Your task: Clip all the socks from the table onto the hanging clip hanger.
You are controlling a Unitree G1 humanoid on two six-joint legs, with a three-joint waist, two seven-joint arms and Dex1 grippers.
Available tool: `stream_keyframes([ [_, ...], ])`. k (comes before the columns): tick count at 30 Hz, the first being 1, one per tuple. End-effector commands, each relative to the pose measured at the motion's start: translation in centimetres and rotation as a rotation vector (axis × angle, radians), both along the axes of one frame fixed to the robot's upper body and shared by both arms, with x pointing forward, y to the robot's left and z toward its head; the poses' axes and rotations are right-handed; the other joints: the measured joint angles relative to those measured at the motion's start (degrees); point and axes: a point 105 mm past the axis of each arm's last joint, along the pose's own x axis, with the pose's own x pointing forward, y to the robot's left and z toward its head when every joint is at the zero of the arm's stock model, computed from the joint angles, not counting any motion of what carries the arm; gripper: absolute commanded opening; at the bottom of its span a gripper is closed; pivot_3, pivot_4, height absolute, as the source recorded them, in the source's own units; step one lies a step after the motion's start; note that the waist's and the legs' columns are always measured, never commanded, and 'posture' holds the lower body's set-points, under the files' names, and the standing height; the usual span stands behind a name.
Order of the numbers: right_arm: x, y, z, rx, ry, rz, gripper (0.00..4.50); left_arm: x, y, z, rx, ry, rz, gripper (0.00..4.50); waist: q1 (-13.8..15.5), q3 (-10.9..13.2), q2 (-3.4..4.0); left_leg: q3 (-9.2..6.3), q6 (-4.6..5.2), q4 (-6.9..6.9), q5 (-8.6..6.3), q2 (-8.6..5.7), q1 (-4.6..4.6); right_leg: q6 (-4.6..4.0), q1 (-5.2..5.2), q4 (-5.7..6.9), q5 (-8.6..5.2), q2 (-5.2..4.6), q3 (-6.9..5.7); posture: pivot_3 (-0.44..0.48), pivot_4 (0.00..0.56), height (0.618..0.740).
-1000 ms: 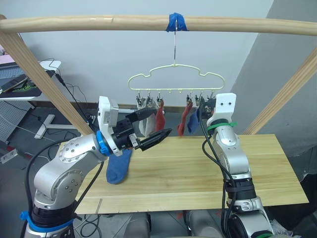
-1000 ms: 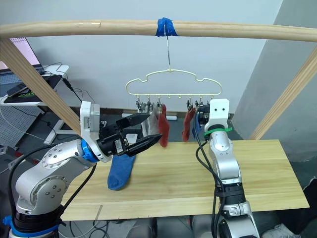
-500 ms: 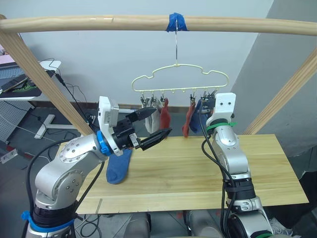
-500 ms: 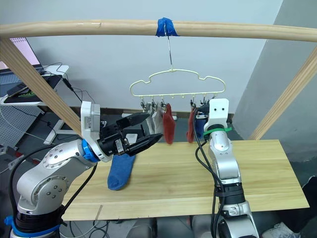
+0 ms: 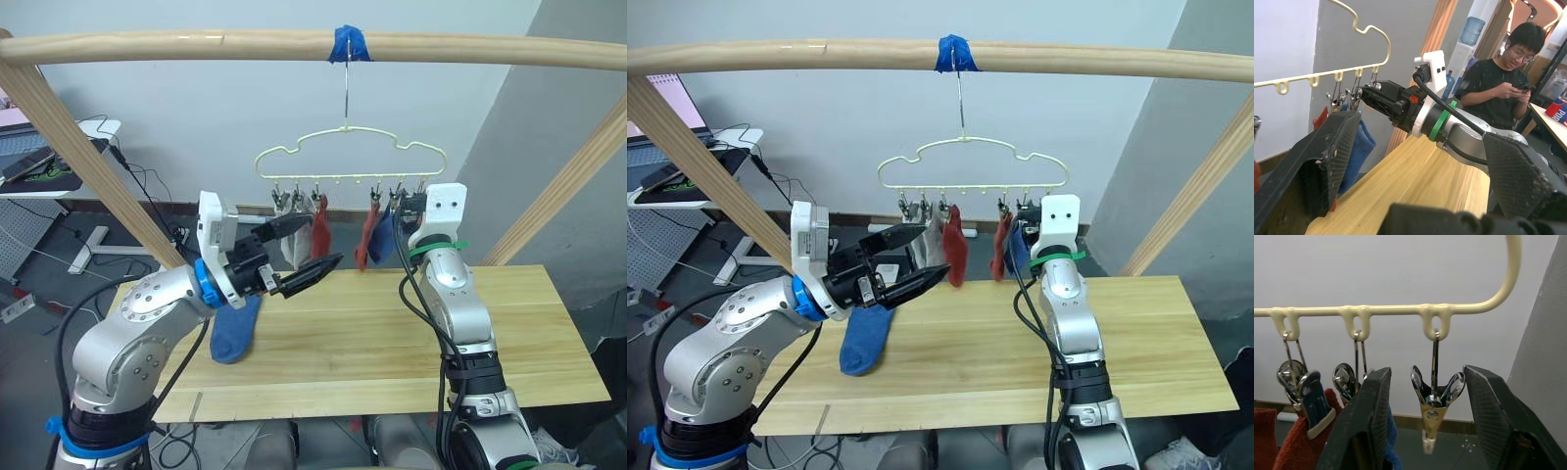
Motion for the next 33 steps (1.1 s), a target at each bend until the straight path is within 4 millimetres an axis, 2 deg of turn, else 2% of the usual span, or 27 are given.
stream_keyframes([
  [1, -0.14, 0.05, 1.68, 0.006, -0.064, -0.002, 2.21, -0.15, -0.11, 0.9, -0.008, -0.052, -0.009, 4.5, 0.0, 0.0, 0.0, 0.0, 0.0, 0.0, 0.0, 0.0, 0.0, 0.0, 0.0, 0.0, 0.0, 0.0, 0.0, -0.061, 0.146, 0.74],
  [30, -0.02, 0.64, 2.04, 0.04, -0.078, 0.023, 2.21, -0.43, -0.46, 0.76, -0.001, -0.064, -0.014, 4.5, 0.0, -0.02, 0.0, 0.0, -0.01, 0.01, 0.0, 0.0, 0.01, 0.0, 0.0, 0.03, 0.01, 0.0, 0.0, -0.055, 0.135, 0.74],
  [31, -0.02, 0.64, 2.0, 0.044, -0.076, 0.023, 1.86, -0.43, -0.47, 0.76, -0.002, -0.064, -0.014, 4.5, 0.0, -0.02, 0.0, 0.0, -0.01, 0.01, 0.01, 0.0, 0.01, 0.0, 0.0, 0.04, 0.01, 0.0, 0.0, -0.055, 0.135, 0.74],
  [32, -0.04, 0.63, 2.01, 0.045, -0.076, 0.023, 1.74, -0.46, -0.51, 0.75, -0.003, -0.063, -0.014, 4.5, 0.0, -0.02, 0.0, 0.0, -0.01, 0.02, 0.01, 0.0, 0.01, 0.0, 0.0, 0.04, 0.01, 0.0, 0.0, -0.055, 0.135, 0.74],
  [33, -0.04, 0.62, 2.0, 0.046, -0.076, 0.023, 1.37, -0.52, -0.57, 0.71, -0.004, -0.062, -0.014, 4.5, 0.0, -0.02, 0.0, 0.0, -0.01, 0.02, 0.01, 0.0, 0.01, 0.0, 0.0, 0.04, 0.01, 0.0, 0.0, -0.055, 0.135, 0.74],
])
